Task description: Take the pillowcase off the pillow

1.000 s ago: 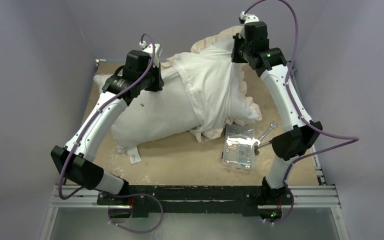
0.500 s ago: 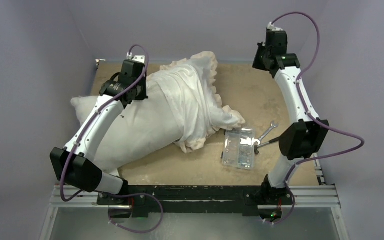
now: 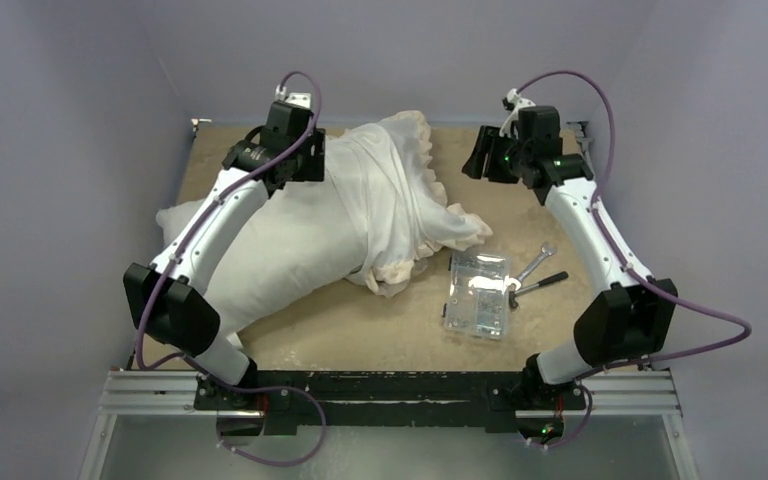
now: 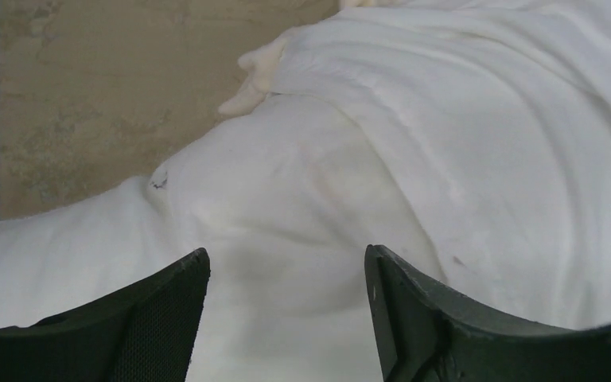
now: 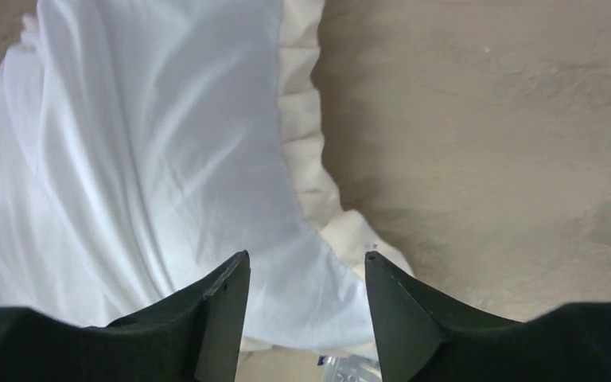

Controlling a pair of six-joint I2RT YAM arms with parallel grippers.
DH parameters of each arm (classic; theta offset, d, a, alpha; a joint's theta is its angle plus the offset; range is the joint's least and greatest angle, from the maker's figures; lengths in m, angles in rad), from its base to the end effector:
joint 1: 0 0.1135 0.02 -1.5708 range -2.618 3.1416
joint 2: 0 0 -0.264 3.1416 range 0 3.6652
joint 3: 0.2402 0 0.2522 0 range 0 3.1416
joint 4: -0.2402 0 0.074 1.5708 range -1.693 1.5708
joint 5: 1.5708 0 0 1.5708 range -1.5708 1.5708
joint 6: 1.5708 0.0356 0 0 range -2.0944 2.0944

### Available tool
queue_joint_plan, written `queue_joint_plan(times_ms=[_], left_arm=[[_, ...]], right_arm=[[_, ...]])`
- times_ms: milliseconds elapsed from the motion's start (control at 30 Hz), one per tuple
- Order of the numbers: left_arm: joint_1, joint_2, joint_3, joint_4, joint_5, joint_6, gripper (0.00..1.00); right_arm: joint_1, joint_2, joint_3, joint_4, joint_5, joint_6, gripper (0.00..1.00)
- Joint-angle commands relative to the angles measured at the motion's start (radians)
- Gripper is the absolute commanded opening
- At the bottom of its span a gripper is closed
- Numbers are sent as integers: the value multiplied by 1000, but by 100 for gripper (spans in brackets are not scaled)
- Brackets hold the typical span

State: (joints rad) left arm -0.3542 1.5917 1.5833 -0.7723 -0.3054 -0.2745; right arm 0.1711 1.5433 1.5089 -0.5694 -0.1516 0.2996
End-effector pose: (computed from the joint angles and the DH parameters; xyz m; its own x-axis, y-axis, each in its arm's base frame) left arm 0.3298 -0.1105 0.3594 -0.6707 -0.0276 -0.7412 -0.0534 0.9985 0.0111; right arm 0.3435 0.0648 0.3669 -0.6204 0.1889 -0.7612 -0.1127 0.9390 0.3249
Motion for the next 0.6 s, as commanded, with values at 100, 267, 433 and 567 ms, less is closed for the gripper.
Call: queue_joint_plan(times_ms=[100,267,433,567], left_arm=[[-197,-51,46,-7,-98,52,77],[-243,-124,-41,-61,-80,50,83],[-270,-206,-155,-113,-50,12,88],[-284,-239,-239,-122,-9,-35,94]], right_arm=[[114,-144,-211,83,-83,29,71],[183,-211,-388,175,-130,103,83],[227,-251,-506,239,-162,150,94],[252,-240,-550,268,-172,162,98]])
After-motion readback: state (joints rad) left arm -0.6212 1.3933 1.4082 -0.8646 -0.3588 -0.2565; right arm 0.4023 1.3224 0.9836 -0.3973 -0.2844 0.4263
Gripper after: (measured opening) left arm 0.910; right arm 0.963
